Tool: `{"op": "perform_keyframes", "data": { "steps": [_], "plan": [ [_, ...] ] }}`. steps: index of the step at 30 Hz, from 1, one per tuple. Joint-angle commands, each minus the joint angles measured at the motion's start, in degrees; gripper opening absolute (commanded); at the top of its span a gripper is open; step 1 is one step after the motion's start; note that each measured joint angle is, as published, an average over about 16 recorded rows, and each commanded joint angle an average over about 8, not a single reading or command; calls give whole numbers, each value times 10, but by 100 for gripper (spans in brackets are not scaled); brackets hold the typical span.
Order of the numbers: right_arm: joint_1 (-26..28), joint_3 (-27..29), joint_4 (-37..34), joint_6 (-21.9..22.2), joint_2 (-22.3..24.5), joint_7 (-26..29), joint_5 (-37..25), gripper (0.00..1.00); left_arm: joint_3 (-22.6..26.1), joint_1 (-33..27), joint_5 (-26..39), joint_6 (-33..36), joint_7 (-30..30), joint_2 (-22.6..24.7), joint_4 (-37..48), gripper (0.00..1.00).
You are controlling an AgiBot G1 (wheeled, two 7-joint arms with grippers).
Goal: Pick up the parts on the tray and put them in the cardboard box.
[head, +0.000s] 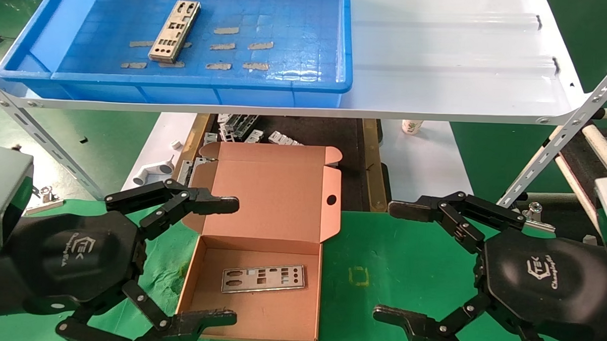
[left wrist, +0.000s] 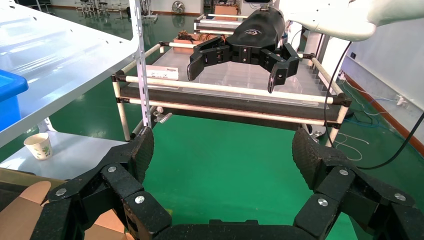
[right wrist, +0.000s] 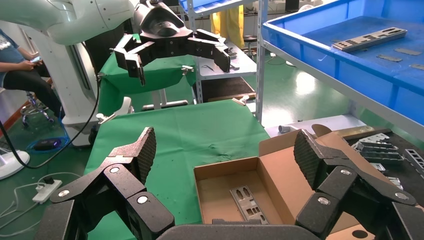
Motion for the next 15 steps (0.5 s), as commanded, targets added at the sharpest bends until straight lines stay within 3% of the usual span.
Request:
{"op": "perform_keyframes", "data": {
  "steps": [1,15],
  "plan": [
    [0,0,0,0,0,0,0,100,0,0,0,0,0,0,0,100],
    [0,0,0,0,0,0,0,100,0,0,0,0,0,0,0,100]
  ]
}}
